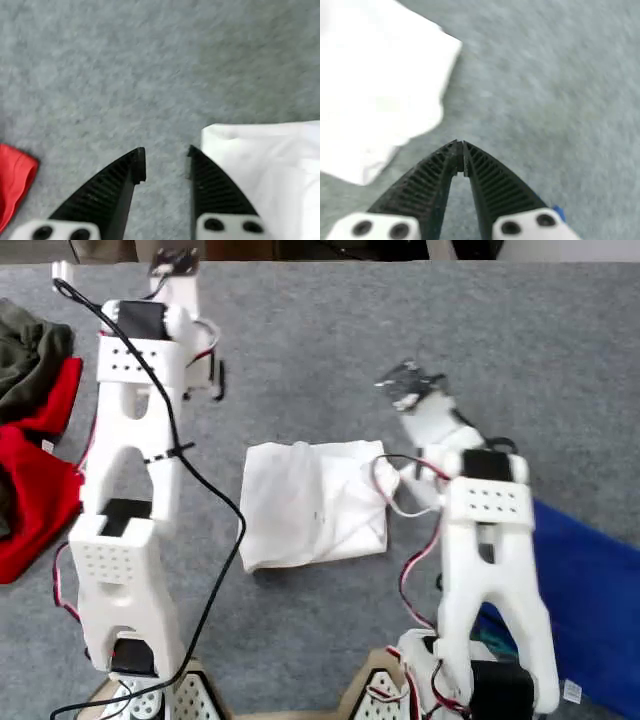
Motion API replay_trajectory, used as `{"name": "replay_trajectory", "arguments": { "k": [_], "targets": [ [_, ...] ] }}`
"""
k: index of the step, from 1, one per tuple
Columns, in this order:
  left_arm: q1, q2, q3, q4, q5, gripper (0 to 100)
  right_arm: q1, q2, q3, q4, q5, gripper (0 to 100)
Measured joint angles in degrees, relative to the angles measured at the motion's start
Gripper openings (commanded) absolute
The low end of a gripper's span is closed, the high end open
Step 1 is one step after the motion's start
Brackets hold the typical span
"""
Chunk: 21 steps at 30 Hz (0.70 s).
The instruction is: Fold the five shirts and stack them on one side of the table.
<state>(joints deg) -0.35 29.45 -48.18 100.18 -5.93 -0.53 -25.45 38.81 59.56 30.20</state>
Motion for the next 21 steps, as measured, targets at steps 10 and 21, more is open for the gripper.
{"name": "replay_trajectory", "arguments": {
  "k": [10, 21],
  "targets": [
    [-1.8, 0.0, 10.4, -2.3, -0.6, 3, -7.5, 21.2, -13.2, -1.4, -2.6, 0.6],
    [-1.9, 0.0, 11.9, -3.8, -4.1, 3, -7.1, 43.3, -32.0, -3.1, -4.1, 0.6]
  ]
}}
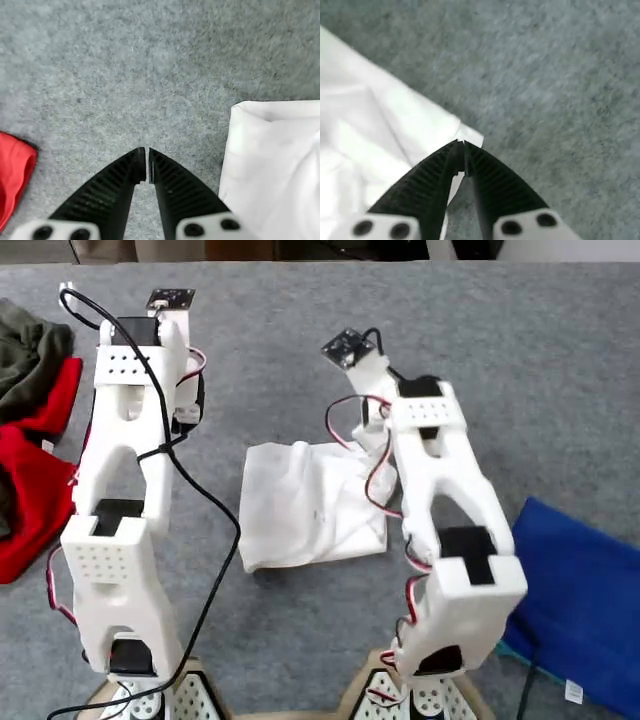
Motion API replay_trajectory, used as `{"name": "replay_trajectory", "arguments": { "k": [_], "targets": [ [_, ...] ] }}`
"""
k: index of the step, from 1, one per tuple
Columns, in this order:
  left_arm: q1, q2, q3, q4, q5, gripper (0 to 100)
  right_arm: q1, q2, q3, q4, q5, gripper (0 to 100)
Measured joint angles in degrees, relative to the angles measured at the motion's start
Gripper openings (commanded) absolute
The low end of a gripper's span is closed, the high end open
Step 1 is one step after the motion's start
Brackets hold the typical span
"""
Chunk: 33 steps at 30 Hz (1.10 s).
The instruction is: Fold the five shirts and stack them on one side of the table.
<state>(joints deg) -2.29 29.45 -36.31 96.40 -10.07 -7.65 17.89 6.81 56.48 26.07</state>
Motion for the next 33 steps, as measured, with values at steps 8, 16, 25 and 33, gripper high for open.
{"name": "replay_trajectory", "arguments": {
  "k": [8, 16, 25, 33],
  "targets": [
    [0.0, 0.0, 0.0, -0.4, -0.2, 3, 4.1, 7.0, -9.1, 2.9, 0.0, 0.6],
    [-0.7, 0.0, 0.0, -4.4, -0.2, 3, 0.5, -4.7, -6.7, 12.6, 4.7, 9.0],
    [-13.9, 0.0, 0.6, -16.5, -0.2, 3, -5.8, -9.0, -0.2, 13.1, 6.7, 16.0],
    [-18.0, 0.0, 0.6, -20.1, -0.2, 3, -12.0, -6.1, -0.2, 13.9, 5.6, 16.0]
  ]
}}
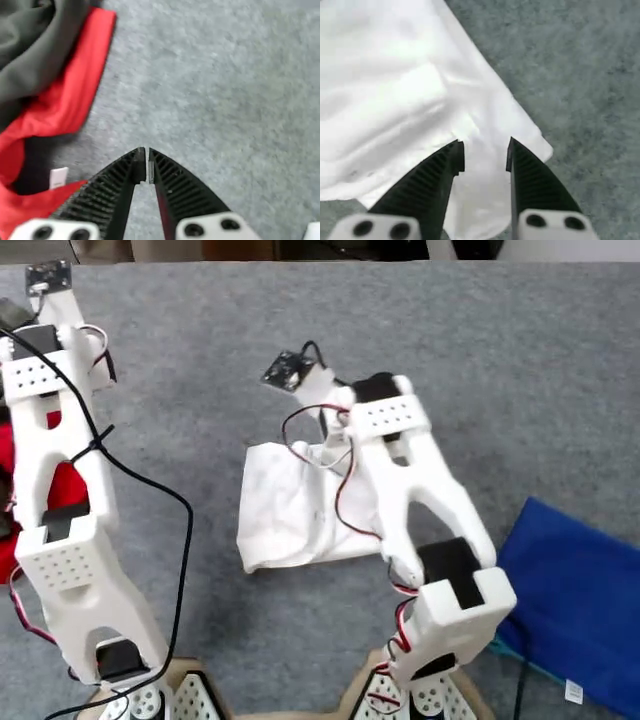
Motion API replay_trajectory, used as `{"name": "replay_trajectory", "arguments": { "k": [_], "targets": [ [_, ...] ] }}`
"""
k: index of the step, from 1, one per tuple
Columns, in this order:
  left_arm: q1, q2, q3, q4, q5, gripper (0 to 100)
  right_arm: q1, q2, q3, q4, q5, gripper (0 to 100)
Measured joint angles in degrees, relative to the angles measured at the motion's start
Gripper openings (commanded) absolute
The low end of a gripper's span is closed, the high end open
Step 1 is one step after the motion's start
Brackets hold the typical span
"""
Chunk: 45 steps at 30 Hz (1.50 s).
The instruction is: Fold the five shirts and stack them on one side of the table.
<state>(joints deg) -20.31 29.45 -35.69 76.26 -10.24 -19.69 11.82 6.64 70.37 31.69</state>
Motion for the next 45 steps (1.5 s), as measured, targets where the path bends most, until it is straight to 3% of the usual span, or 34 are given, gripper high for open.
{"name": "replay_trajectory", "arguments": {
  "k": [17, 24, 42, 45],
  "targets": [
    [-1.7, 0.0, 0.0, -1.6, 0.0, 3, -1.8, 0.8, 0.5, 10.1, -0.6, 16.0],
    [-1.7, 0.0, 0.0, -1.6, 0.0, 3, -1.8, -4.7, 9.8, 10.2, 0.8, 16.0],
    [-1.7, 0.0, 0.0, -1.6, 0.0, 3, 4.0, -19.4, 19.4, 12.4, 1.8, 15.8],
    [-1.7, 0.0, 0.0, -1.6, 0.0, 3, 5.1, -20.7, 17.8, 13.6, 1.9, 9.9]
  ]
}}
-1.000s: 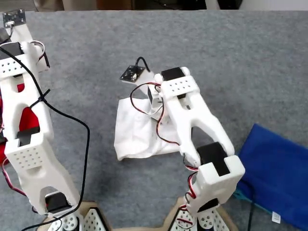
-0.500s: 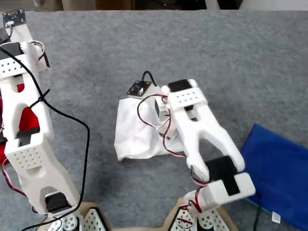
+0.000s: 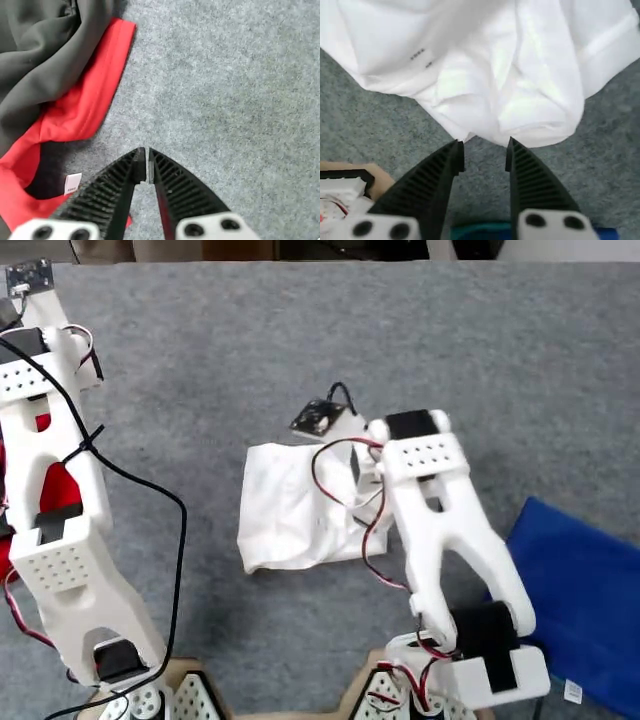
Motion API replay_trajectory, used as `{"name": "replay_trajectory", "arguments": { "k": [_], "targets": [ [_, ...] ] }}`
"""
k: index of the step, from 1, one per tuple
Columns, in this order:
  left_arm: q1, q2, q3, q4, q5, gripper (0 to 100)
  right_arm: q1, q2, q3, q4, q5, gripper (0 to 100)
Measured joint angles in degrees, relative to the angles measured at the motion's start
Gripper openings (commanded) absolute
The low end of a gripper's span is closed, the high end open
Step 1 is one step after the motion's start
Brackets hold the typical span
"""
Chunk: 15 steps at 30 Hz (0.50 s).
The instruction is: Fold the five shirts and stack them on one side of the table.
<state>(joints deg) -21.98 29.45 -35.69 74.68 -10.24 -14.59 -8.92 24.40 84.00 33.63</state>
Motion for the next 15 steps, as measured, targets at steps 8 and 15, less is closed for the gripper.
{"name": "replay_trajectory", "arguments": {
  "k": [8, 15],
  "targets": [
    [0.0, 0.0, 0.0, 0.0, 0.0, 3, -5.8, 4.5, -6.2, -3.0, -4.1, 5.9],
    [0.0, 0.0, 0.0, 0.0, 0.0, 3, -5.9, 15.6, -9.2, -9.1, -6.6, 5.8]
  ]
}}
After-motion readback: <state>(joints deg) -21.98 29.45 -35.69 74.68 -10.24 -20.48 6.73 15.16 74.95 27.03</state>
